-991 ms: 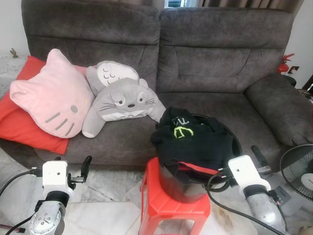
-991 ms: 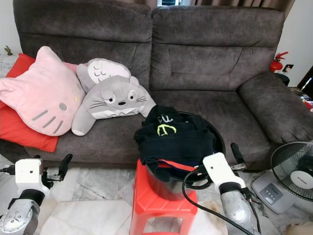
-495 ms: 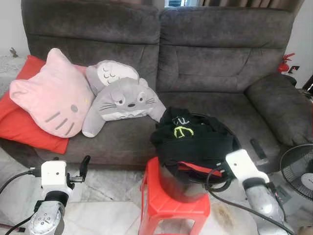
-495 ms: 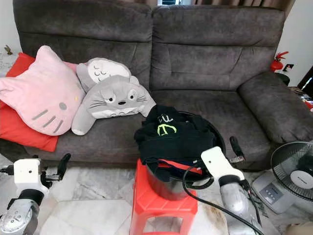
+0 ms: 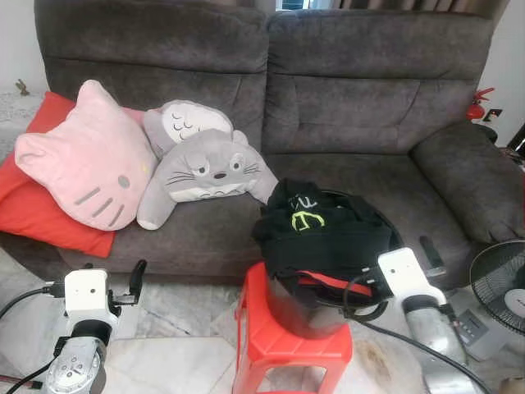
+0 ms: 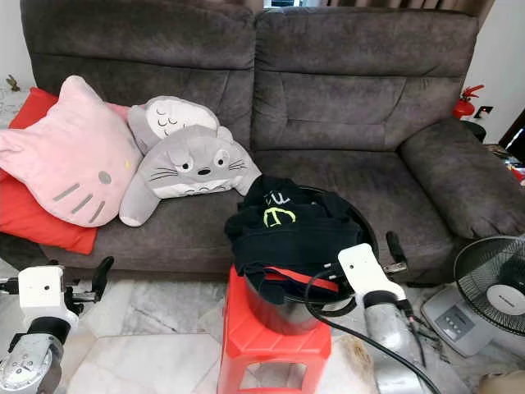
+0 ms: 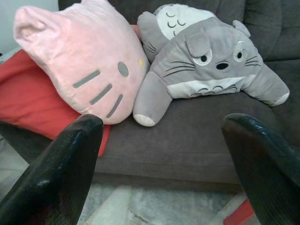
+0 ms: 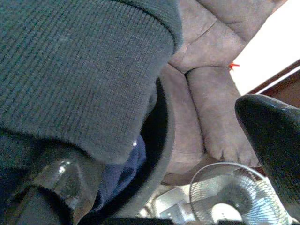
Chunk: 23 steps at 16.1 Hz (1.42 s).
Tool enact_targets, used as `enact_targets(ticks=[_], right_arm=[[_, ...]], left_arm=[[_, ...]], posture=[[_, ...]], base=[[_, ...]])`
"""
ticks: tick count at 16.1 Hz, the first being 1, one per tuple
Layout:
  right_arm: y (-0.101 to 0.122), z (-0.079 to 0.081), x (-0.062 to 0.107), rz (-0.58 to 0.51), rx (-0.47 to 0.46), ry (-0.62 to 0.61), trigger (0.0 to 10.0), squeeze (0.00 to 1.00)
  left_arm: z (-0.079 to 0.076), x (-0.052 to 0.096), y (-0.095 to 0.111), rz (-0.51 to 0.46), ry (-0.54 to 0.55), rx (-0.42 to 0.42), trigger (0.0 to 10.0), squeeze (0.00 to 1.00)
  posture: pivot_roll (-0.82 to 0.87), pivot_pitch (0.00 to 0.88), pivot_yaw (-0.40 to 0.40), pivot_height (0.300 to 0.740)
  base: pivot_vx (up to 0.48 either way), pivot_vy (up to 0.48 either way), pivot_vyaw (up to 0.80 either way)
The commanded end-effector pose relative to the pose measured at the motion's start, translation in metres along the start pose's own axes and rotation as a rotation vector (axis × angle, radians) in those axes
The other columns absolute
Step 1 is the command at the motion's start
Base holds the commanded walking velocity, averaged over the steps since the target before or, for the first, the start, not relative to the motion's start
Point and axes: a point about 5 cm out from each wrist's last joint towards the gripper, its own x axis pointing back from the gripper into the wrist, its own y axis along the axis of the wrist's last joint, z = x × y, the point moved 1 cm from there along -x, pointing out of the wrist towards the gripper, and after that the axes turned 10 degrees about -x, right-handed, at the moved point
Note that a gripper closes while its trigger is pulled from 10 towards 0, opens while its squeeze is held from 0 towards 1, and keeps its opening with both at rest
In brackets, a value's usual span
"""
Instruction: Hang hanger
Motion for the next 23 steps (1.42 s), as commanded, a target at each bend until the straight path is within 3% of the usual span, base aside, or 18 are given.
enact_targets(ticks=[1, 5, 10, 14, 19, 20, 21, 22, 23], right_arm=[[0.0, -0.005, -0.003, 0.005, -0.066, -0.039, 10.0, 0.0], [0.007, -0.008, -0.006, -0.069, -0.121, -0.067, 10.0, 0.0], [0.002, -0.01, -0.009, -0.075, -0.145, -0.09, 10.0, 0.0], [-0.001, -0.007, -0.016, -0.055, -0.279, -0.079, 10.0, 0.0], [0.01, -0.006, -0.023, -0.134, -0.3, -0.044, 10.0, 0.0], [0.011, -0.005, -0.023, -0.144, -0.296, -0.034, 6.9, 0.0], [0.01, -0.005, -0.023, -0.144, -0.3, -0.037, 2.5, 0.0], [0.009, -0.003, -0.021, -0.141, -0.299, -0.035, 0.0, 0.0], [0.007, -0.002, -0.02, -0.136, -0.299, -0.034, 0.0, 0.0]], left_arm=[[0.003, -0.001, 0.001, -0.007, 0.008, -0.034, 10.0, 0.0], [0.005, 0.0, 0.001, -0.011, 0.026, -0.04, 10.0, 0.0], [0.005, 0.0, 0.002, -0.014, 0.03, -0.044, 10.0, 0.0], [0.006, -0.001, 0.002, -0.018, 0.036, -0.056, 10.0, 0.0], [0.008, -0.001, 0.003, -0.021, 0.053, -0.067, 10.0, 0.0], [0.008, -0.001, 0.003, -0.02, 0.051, -0.068, 10.0, 0.0], [0.008, 0.0, 0.002, -0.018, 0.05, -0.068, 10.0, 0.0], [0.006, 0.001, 0.001, -0.013, 0.041, -0.067, 10.0, 0.0], [0.006, 0.002, 0.0, -0.01, 0.037, -0.069, 10.0, 0.0]], posture=[[0.04, 0.03, -0.054, 0.74], [0.04, 0.032, -0.051, 0.74], [0.04, 0.033, -0.049, 0.74], [0.05, 0.033, -0.041, 0.74], [0.05, 0.033, -0.04, 0.74], [0.05, 0.033, -0.04, 0.74], [0.05, 0.034, -0.041, 0.74], [0.05, 0.035, -0.042, 0.74], [0.05, 0.035, -0.043, 0.74]], base=[[0.0, 0.0, 0.0], [0.0, 0.0, 0.0], [0.0, 0.0, 0.0], [0.0, 0.0, 0.0], [0.0, 0.0, 0.0], [0.0, 0.0, 0.0], [0.0, 0.0, 0.0], [0.0, 0.0, 0.0], [0.0, 0.0, 0.0]])
